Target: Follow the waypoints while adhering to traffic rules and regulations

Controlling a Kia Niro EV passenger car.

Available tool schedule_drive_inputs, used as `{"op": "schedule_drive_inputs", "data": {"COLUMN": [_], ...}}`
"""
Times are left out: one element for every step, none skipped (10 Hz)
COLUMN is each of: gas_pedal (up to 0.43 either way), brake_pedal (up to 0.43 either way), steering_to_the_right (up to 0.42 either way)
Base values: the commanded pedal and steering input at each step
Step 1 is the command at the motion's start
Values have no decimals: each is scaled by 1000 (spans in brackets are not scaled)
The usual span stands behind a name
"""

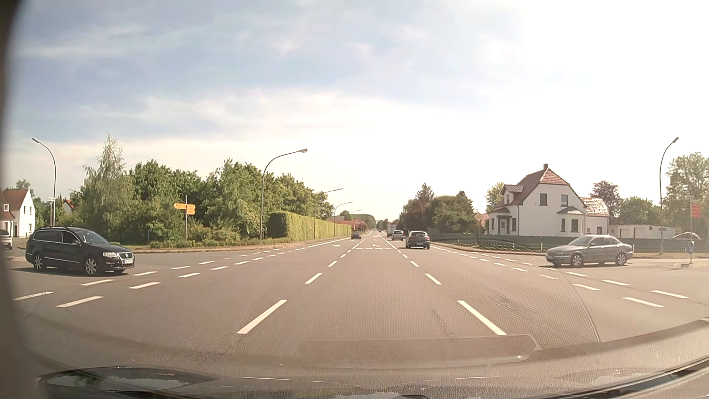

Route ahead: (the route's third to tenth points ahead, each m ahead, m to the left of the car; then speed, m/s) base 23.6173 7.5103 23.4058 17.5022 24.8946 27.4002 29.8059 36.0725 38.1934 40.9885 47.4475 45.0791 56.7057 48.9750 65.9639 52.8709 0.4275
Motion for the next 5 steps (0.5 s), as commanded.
{"op": "schedule_drive_inputs", "data": {"gas_pedal": [0,0,0,0,0], "brake_pedal": [159,159,152,140,134], "steering_to_the_right": [-7,-7,-7,-7,-6]}}
